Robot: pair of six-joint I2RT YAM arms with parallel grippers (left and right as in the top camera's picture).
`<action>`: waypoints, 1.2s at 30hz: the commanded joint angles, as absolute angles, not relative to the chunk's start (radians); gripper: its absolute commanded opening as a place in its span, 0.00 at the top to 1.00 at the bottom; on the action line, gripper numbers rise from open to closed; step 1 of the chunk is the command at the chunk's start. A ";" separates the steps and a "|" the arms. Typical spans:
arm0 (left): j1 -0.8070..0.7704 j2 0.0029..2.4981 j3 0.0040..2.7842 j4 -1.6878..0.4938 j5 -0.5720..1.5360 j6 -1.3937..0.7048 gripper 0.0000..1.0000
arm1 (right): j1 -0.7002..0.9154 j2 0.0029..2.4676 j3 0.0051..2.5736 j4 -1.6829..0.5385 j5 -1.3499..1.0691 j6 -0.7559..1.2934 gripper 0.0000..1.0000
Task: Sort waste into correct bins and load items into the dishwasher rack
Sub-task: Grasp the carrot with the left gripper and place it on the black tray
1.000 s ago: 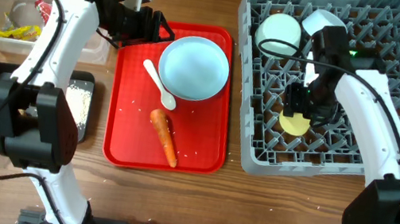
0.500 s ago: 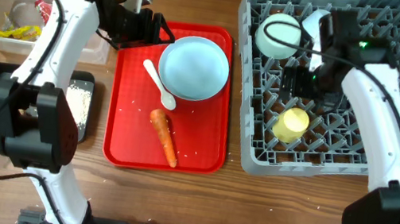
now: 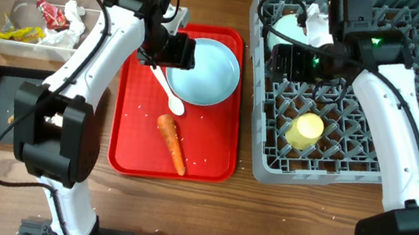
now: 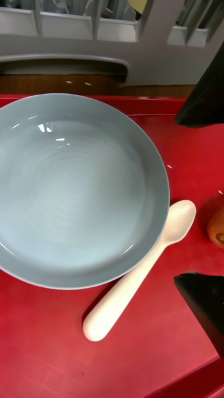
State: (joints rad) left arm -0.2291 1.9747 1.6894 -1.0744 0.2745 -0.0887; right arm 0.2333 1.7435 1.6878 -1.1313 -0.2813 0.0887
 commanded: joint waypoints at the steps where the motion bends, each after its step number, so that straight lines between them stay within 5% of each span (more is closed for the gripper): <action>1: -0.228 1.980 1.679 -1.152 0.315 -0.059 0.33 | 0.248 1.730 1.703 -1.125 -0.315 0.076 0.04; 5: -0.278 1.979 1.563 -1.279 0.294 -0.281 0.33 | 0.248 1.730 1.703 -1.105 -0.306 0.078 0.04; 14: -0.508 1.971 1.185 -0.999 0.105 -0.636 0.34 | 0.248 1.730 1.703 -1.099 -0.244 0.075 0.04; 18: -0.506 1.971 1.131 -0.922 0.049 -0.636 0.57 | 0.248 1.730 1.703 -1.090 -0.244 0.075 0.04; 20: -0.506 1.971 1.129 -0.912 0.021 -0.636 0.79 | 0.248 1.730 1.703 -1.092 -0.244 0.075 0.04; 23: -0.490 1.964 1.149 -0.929 0.015 -0.637 0.87 | 0.248 1.730 1.703 -1.089 -0.244 0.074 0.03; 29: -0.312 1.763 1.250 -1.066 -0.006 -0.633 0.90 | 0.248 1.730 1.703 -1.092 -0.244 0.074 0.02; 36: 0.123 1.576 1.248 -1.134 -0.114 -0.580 0.85 | 0.248 1.730 1.703 -1.084 -0.244 0.070 0.02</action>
